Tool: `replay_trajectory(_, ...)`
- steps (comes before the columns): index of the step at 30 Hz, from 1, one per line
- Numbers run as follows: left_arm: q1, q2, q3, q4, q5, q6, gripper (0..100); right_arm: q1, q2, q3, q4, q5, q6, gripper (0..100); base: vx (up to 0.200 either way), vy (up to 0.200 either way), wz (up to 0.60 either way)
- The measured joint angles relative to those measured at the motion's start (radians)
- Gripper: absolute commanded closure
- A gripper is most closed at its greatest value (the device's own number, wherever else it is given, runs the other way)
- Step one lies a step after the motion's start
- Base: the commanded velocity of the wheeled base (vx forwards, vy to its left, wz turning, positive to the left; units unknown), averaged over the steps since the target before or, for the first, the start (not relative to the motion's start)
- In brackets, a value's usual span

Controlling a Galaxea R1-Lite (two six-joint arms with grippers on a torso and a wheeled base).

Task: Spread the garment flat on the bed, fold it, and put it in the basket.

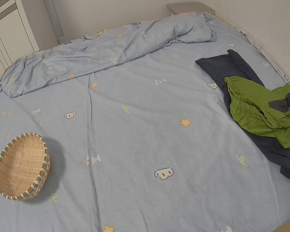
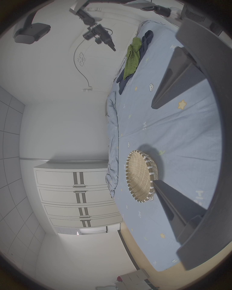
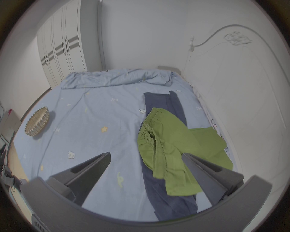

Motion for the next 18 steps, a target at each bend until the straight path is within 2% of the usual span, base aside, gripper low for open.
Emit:
replay_trajectory(6, 0.0, 0.0, 0.0, 0.0, 0.0, 0.0, 0, 0.015, 0.308, -0.2, -0.017, -0.025, -0.021, 0, 0.0, 0.0, 0.0)
replay_trajectory(12, 0.0, 0.0, 0.0, 0.0, 0.0, 0.0, 0, 0.031, 0.595, -0.384, -0.117, -0.044, -0.039, 0, 0.0, 0.0, 0.0)
replay_trajectory(18, 0.0, 0.0, 0.0, 0.0, 0.0, 0.0, 0, 0.045, 0.772, -0.52, -0.206, -0.057, -0.049, 0, 0.0, 0.0, 0.0)
